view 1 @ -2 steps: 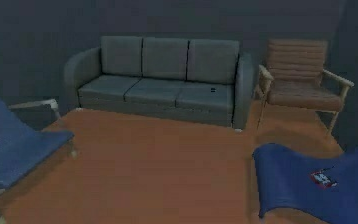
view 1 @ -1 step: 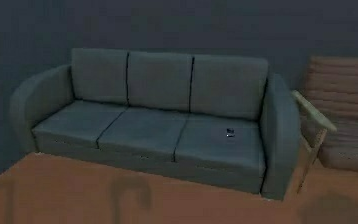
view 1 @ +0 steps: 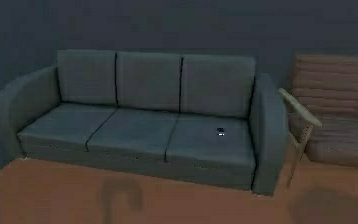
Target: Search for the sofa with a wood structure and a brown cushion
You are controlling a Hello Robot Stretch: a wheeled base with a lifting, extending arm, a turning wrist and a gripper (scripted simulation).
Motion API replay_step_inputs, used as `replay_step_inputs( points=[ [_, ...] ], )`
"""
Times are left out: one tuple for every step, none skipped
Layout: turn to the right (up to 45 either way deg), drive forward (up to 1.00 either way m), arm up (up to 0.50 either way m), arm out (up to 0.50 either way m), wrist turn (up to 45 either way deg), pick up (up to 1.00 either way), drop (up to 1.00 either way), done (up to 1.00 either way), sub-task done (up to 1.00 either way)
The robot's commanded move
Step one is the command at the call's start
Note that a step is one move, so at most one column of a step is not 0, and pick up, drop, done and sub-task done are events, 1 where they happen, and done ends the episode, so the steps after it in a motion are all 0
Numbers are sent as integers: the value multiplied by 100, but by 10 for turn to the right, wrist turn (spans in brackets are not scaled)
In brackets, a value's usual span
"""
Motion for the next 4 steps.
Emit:
replay_step_inputs(
  points=[
    [0,65,0,0,0,0,0,0,0],
    [450,0,0,0,0,0,0,0,0],
    [120,0,0,0,0,0,0,0,0],
    [0,0,0,0,0,0,0,100,0]
  ],
)
